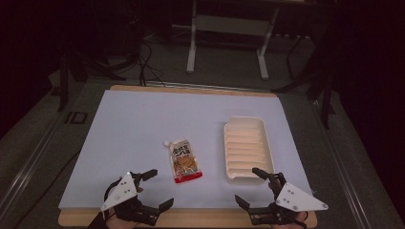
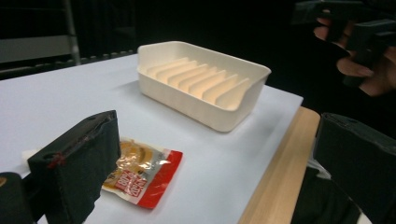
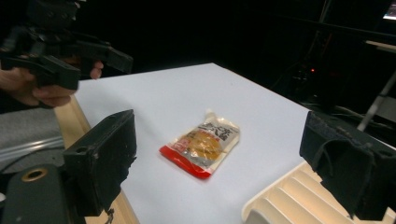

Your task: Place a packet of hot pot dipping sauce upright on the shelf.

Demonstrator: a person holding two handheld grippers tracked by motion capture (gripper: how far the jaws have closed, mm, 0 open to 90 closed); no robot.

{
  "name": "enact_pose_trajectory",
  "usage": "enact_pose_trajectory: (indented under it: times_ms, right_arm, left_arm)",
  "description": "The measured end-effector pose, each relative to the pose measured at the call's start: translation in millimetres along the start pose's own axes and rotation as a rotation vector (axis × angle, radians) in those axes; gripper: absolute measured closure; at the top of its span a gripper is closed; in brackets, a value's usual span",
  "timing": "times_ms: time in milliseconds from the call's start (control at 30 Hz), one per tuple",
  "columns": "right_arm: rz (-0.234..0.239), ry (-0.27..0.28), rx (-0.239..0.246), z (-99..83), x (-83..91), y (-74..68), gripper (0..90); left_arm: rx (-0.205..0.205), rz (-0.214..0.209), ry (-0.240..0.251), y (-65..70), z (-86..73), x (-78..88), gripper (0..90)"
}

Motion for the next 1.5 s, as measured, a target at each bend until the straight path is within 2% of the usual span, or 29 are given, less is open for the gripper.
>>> enact_pose_trajectory:
  times_ms: [167,300,467,600,800,1033,1100,1167,1267,1500]
  right_arm:
    - [0.020,0.001,0.010,1.7,-0.5,-2.6,10.9]
    - [0.030,0.014,0.015,3.6,0.0,-4.2,10.3]
    - [0.030,0.014,0.009,4.2,-1.1,-3.4,10.3]
    - [0.020,0.019,0.007,4.9,0.5,-2.1,10.6]
    - [0.020,0.017,0.006,3.9,1.4,-0.7,10.7]
    - [0.010,0.031,0.010,4.8,2.8,-0.7,10.6]
    - [0.006,0.032,0.009,4.9,3.1,-0.8,10.6]
    - [0.011,0.029,0.007,4.7,2.6,-0.5,10.6]
    - [0.012,0.025,0.003,4.2,2.4,-0.3,10.6]
    - [0.017,0.027,0.000,3.5,1.8,-0.4,10.6]
  left_arm:
    - [0.013,-0.017,-0.015,-3.0,4.9,-0.7,1.0]
    - [0.057,-0.041,-0.011,-5.9,10.5,-0.8,1.0]
    - [0.015,-0.032,0.000,-7.5,25.6,-1.4,1.0]
    - [-0.011,-0.023,0.000,-13.1,37.2,-7.9,1.4]
    - [-0.008,-0.019,-0.010,-22.1,45.5,-20.7,1.4]
    - [-0.040,0.003,-0.032,-30.8,50.0,-31.1,4.1]
    - [-0.027,-0.003,-0.043,-34.9,52.0,-34.2,4.1]
    - [-0.013,0.003,-0.031,-39.0,54.3,-36.2,5.0]
    - [-0.012,0.015,-0.031,-44.7,58.1,-40.0,5.9]
    - [-0.045,0.029,-0.073,-58.4,57.9,-58.4,10.0]
Point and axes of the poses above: each handheld gripper's, and its own axes: x roughly backward along the jaws, z roughly out of its top, y roughly to its right, the point moved 2 cm from there along -x, roughly forward along the jaws, and after that the axes turned 5 degrees about -y, right-handed, at the moved point
